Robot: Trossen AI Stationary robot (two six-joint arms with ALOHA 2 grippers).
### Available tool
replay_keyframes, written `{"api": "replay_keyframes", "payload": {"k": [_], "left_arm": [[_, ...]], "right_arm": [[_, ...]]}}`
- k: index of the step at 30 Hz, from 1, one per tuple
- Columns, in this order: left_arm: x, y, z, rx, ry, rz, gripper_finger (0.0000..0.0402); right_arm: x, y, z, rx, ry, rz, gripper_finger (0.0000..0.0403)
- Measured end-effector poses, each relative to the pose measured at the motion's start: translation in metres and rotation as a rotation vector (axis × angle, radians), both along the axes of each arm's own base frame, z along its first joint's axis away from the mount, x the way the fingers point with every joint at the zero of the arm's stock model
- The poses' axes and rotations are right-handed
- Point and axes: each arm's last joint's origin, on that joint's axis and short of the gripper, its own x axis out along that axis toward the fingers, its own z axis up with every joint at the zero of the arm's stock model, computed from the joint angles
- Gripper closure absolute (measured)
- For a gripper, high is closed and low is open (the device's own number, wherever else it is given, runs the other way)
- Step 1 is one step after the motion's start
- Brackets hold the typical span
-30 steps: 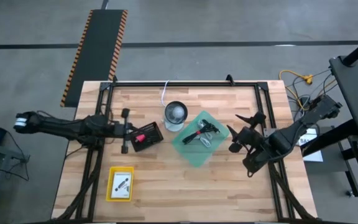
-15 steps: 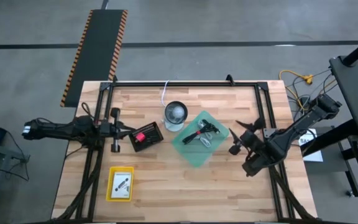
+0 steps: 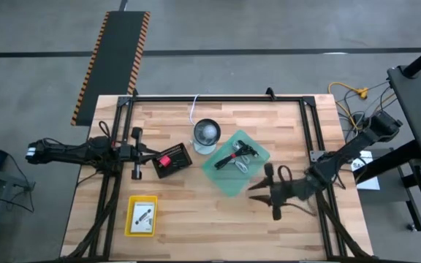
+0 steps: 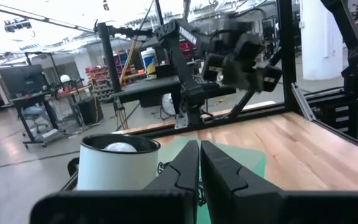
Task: Pick and place items into bin
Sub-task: Return to Home Position
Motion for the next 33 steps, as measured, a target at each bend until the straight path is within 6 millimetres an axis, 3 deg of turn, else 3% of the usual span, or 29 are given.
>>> {"api": "replay_keyframes", "payload": {"k": [5, 12, 20, 23, 29, 33], "left_arm": [[-0.001, 0.0, 0.0, 0.005, -0.006, 0.0, 0.0401], [-0.001, 0.0, -0.006, 0.009, 0.021, 0.0, 0.0401], [-0.003, 0.0, -0.007, 0.007, 0.014, 0.005, 0.0401], [-0.005, 0.001, -0.009, 0.006, 0.019, 0.006, 0.0401], [-0.011, 0.001, -0.01, -0.036, 0.016, 0.006, 0.0401], [-0.015, 0.001, -0.011, -0.068, 0.016, 0.005, 0.0401]], "right_arm": [[0.008, -0.027, -0.009, 0.062, -0.235, 0.185, 0.0323], [0.016, -0.091, -0.02, 0.035, -0.251, 0.021, 0.0381], [-0.014, -0.145, -0.016, 0.1, -0.342, -0.028, 0.0394], [-0.031, -0.153, -0.016, 0.127, -0.395, -0.082, 0.0394], [-0.065, -0.149, -0.028, 0.2, -0.491, -0.105, 0.0394], [-0.078, -0.149, -0.041, 0.225, -0.464, -0.247, 0.0394]]}}
